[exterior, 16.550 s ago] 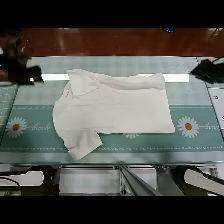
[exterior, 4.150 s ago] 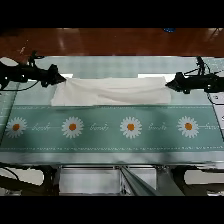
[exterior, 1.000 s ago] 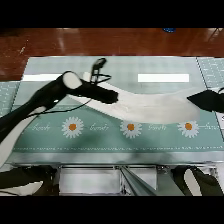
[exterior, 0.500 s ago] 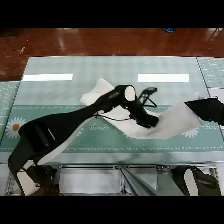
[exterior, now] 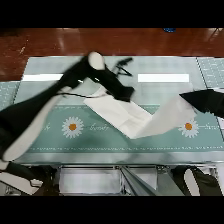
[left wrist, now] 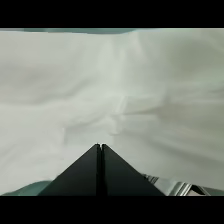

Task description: Fold the shirts.

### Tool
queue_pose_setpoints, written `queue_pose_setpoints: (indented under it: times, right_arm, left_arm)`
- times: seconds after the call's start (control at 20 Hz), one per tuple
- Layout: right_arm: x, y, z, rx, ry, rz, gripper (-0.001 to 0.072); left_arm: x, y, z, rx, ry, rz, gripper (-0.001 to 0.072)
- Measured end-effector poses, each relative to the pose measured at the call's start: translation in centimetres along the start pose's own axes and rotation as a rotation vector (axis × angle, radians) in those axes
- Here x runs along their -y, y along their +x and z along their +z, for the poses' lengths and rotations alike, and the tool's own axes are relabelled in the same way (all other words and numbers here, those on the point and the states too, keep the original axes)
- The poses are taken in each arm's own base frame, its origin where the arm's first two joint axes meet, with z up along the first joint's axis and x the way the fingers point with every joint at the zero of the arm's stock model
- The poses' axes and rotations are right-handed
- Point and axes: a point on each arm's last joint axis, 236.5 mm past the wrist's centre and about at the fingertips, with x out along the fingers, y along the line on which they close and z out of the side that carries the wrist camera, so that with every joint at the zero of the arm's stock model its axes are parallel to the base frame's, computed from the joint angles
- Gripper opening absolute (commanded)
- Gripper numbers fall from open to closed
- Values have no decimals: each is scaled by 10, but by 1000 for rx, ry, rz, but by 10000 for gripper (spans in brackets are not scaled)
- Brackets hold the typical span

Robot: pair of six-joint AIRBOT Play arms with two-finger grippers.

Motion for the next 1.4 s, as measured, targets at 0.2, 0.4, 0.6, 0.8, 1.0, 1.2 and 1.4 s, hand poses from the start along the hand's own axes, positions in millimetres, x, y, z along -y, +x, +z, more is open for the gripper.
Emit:
queue_pose_setpoints:
  times: [0.2,0.4,0.6,0.8,1.0,1.2,1.4]
  right_arm:
    - [-18,44,-1,-83,-14,121,20]
    - [-34,130,-12,-214,-36,165,19]
    - [-33,219,-19,-319,-44,150,20]
    - [-25,288,-32,-395,-5,153,20]
    - [-23,327,-29,-402,32,173,21]
    - [-23,345,-34,-407,50,174,410]
    - [-19,340,-50,-487,48,154,318]
  left_arm:
    - [-43,-120,-9,232,-51,118,17]
    - [-53,-198,-50,434,-77,217,17]
    - [-44,-221,-93,536,-72,257,17]
    - [-41,-217,-118,571,-104,247,17]
    - [-44,-207,-126,570,-133,232,17]
    - [-48,-202,-123,590,-143,227,17]
    - [-56,-191,-122,593,-160,222,17]
